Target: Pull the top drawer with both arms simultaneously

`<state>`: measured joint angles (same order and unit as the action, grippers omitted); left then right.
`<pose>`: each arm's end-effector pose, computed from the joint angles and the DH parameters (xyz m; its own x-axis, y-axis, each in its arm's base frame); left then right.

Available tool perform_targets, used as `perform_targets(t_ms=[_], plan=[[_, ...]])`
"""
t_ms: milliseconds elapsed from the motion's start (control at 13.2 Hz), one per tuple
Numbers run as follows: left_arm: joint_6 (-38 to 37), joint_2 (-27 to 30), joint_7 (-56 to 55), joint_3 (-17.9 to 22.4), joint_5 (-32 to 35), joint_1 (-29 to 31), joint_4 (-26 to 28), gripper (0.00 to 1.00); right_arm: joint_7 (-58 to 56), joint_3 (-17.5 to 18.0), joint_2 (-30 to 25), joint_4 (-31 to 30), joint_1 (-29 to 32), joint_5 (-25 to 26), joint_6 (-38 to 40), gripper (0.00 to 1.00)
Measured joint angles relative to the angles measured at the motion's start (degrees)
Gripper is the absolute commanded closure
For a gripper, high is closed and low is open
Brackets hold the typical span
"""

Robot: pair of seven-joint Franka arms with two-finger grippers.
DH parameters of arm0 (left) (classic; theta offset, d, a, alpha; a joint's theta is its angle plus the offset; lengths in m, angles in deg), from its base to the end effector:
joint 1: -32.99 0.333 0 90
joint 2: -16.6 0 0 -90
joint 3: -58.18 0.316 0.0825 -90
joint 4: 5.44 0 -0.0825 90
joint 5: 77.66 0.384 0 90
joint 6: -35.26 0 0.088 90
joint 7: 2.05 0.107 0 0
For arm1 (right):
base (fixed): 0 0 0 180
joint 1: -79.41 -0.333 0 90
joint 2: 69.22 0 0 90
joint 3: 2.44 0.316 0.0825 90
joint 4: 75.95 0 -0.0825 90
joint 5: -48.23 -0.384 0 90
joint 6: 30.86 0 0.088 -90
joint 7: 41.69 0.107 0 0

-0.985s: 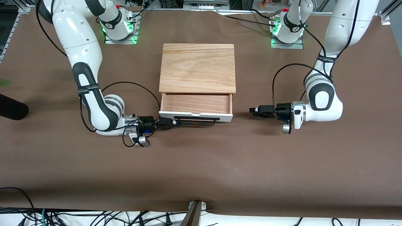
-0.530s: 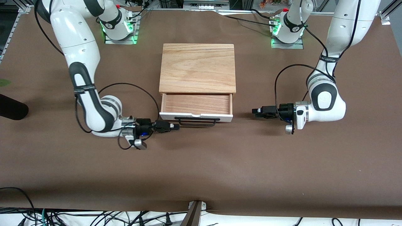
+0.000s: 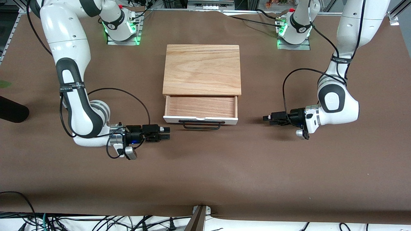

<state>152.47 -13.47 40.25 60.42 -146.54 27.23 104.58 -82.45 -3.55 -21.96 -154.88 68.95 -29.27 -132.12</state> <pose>0.6012 -0.0891 0.2125 0.9997 0.0068 -0.0218 0.0218 -0.5725 0.8196 0.6974 0.2050 0.2469 0.9808 0.1661 0.1018 0.1460 -0.2813 -0.9484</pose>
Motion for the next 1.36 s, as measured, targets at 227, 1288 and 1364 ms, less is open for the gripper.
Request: perform_targets(t_ms=[227, 1288, 1364], plan=[[0.44, 0.25, 0.56, 0.00, 0.16, 0.00, 0.97, 0.00, 9.49, -0.74, -4.74, 2.28, 0.00, 17.53, -0.01, 0.00], [0.39, 17.23, -30.87, -2.73, 37.14, 0.01, 0.92, 0.00, 34.44, -4.20, -30.14, 2.67, -6.28, 78.33, 18.75, 0.00], [-0.41, 18.67, -33.90, -3.52, 41.08, 0.12, 0.92, 0.00, 34.46, -6.33, -30.84, 2.55, -6.12, 78.36, 19.09, 0.00]])
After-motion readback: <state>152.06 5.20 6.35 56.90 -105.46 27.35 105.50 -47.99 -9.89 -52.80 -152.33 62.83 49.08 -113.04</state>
